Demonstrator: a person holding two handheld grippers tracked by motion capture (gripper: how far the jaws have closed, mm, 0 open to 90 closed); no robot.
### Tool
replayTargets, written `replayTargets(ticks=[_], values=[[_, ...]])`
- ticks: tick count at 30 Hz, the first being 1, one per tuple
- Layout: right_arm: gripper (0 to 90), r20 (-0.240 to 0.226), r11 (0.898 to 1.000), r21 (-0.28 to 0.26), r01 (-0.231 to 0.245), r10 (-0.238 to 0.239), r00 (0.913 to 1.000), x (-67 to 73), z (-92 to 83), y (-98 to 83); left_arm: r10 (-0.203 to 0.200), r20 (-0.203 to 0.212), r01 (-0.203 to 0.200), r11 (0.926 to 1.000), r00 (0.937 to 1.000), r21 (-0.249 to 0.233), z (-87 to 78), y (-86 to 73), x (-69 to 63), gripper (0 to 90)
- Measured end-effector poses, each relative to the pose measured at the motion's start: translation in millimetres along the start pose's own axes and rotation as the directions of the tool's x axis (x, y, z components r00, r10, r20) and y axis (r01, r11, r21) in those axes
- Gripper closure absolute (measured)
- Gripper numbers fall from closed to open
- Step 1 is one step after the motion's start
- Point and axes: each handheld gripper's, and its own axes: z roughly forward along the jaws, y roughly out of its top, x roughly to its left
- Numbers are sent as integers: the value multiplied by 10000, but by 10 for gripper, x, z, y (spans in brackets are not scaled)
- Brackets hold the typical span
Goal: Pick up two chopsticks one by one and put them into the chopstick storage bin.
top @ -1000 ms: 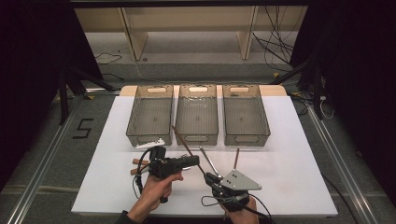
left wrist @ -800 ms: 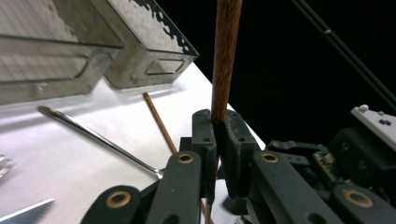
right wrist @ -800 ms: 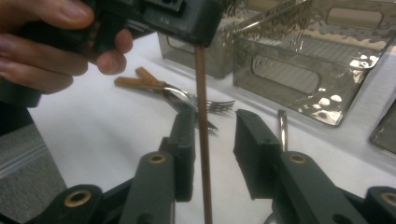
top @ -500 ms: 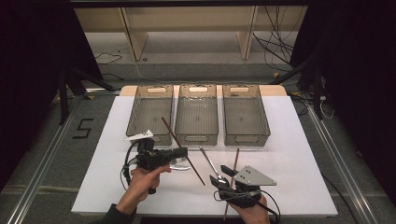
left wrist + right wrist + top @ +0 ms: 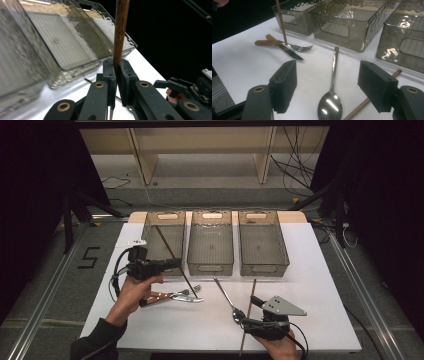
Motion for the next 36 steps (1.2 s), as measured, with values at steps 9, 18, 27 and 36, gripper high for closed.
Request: replayTargets(ticks=[9, 18, 27, 36], values=[[272, 230, 9995, 81, -296, 294, 9993, -91, -47, -42, -78, -426, 79, 10000, 9991, 12, -141, 455, 153, 846], [243, 362, 9993, 40, -381, 379, 9986, -131, -71, -56, -21, -1076, 18, 10000, 9942, -35, -221, 761, 240, 846], [206, 447, 9990, -59, -434, 436, 9980, -149, -88, -59, -131, -1613, 139, 9999, 9868, 42, -204, 935, 372, 846], [199, 471, 9990, -27, -441, 442, 9979, -152, -85, -68, -319, -2089, 379, 9990, 9774, 245, -92, 1039, 500, 846]])
